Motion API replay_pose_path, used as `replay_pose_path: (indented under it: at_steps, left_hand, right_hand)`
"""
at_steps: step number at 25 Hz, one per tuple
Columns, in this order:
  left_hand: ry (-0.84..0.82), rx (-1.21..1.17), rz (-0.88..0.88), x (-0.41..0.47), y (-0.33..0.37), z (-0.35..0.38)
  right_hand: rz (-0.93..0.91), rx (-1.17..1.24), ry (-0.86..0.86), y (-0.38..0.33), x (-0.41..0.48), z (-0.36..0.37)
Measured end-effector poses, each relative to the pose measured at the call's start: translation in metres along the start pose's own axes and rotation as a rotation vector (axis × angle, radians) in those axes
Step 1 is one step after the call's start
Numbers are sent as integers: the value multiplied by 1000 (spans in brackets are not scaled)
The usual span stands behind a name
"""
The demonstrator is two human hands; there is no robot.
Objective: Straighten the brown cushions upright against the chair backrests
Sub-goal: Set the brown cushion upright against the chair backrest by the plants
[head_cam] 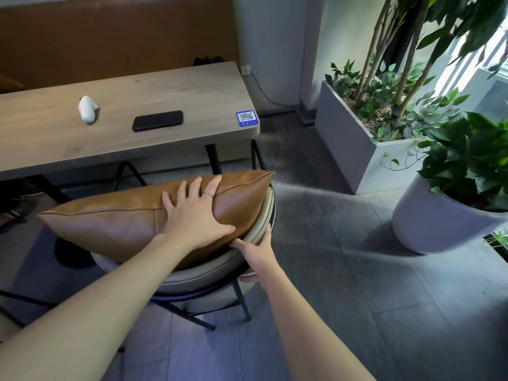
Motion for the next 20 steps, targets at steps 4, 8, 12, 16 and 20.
replay_pose_path:
  at_steps: [4,8,12,16,20]
  left_hand:
    - [-20,10,4,-5,-1,-2]
    - [-75,21,8,-9,-1,-2]
    - [-74,34,21,-21,-1,-6]
    - [-109,29,86,-55,-4,-14]
    - [-155,4,75,-102,-38,-34]
  right_hand:
    - [-17,24,8,5,-5,7]
    - [-17,71,3,12,-3,10]
    - [-23,66,-31,20,-13,14]
    - [-46,-113,58,17,-41,20]
    - [-95,-208,66,10,-65,64]
Point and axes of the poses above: each hand's wrist, its own x-axis towards the middle knuckle, its own z-axis out of the palm, y = z × x, the point moved 7 cm from there along x, towards the middle knuckle, and after that the axes turned 9 degrees about -y, right-handed, at the moved point
